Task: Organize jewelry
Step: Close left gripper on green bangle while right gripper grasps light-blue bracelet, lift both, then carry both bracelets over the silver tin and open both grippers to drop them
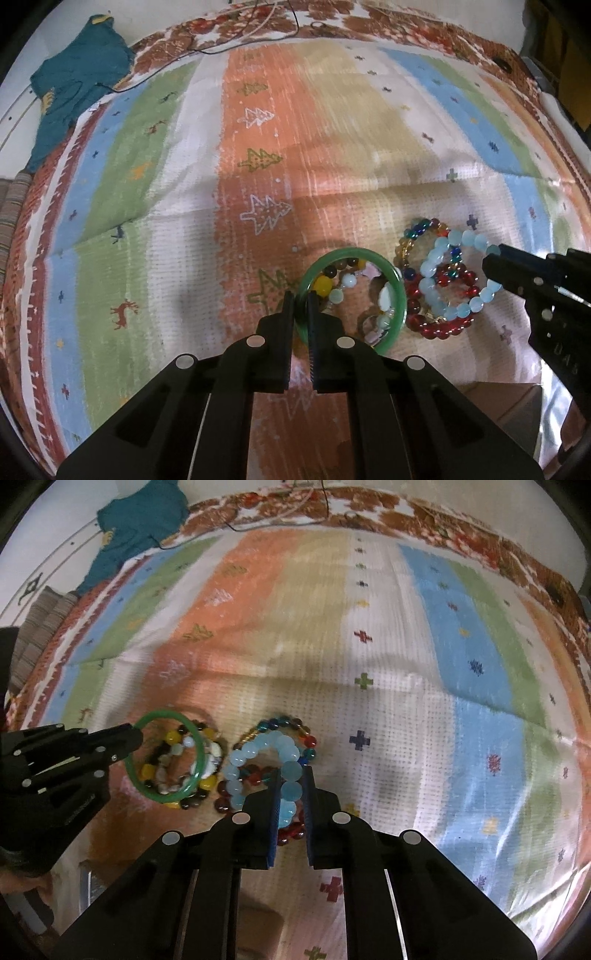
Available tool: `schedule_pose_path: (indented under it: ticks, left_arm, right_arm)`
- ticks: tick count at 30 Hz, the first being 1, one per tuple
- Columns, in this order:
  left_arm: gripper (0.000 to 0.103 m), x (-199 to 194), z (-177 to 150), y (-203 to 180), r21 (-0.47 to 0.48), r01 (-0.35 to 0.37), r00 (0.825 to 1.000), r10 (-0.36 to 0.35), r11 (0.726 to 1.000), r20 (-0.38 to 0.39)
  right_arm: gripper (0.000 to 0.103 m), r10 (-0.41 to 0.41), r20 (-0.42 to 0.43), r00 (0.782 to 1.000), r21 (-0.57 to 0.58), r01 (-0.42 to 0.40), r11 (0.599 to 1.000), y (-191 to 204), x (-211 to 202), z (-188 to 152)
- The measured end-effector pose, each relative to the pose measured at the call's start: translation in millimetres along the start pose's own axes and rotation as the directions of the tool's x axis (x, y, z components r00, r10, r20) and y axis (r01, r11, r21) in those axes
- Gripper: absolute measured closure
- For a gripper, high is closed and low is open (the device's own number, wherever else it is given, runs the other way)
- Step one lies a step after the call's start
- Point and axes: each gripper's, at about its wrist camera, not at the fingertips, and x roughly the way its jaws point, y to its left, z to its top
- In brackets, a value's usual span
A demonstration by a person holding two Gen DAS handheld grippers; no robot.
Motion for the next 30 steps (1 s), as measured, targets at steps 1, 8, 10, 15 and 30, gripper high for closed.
schedule_pose_path:
  ticks: [1, 8, 10, 15, 30]
  left_arm:
    - [0.097, -3.4, -0.3, 0.6, -0.004, -0.007, 1.0, 0.007, 1.0, 0.008]
    - [0.097, -21.0, -4.8, 2.6, -0.013, -0.008, 0.999, 0.008, 1.0, 0.039]
    - [0.097, -27.3, -5.7, 2.5, -0.017, -0.001, 0.999, 0.002, 1.0, 0.05]
    - [0.097, -42.9, -9.9, 3.0, -0.03, 0.003, 0.997, 0.0, 1.0, 0.073]
    - [0.096, -105.1, -34.0, -8.8, -0.022, 0.01, 0.978, -0.005, 1.0, 0.21]
  right_arm:
    - [0.091, 0.003, 0.006, 1.0, -0.003, -0.003, 1.0, 0.7, -2.0, -0.9]
    - [0.091, 0.022, 0.063, 0.998, -0.03, -0.02, 0.999, 6.7, -20.4, -4.3]
    - [0.091, 0.019, 0.082, 0.996, -0.034, -0.017, 0.999, 7.0, -26.5, -6.6]
    - [0.091, -0.009, 0.127, 0.992, -0.064, 0.017, 0.998, 11.2, -42.5, -13.2]
    - [0.091, 0.008, 0.295, 0.956, -0.056, 0.009, 0.998, 20.4, -94.3, -31.3]
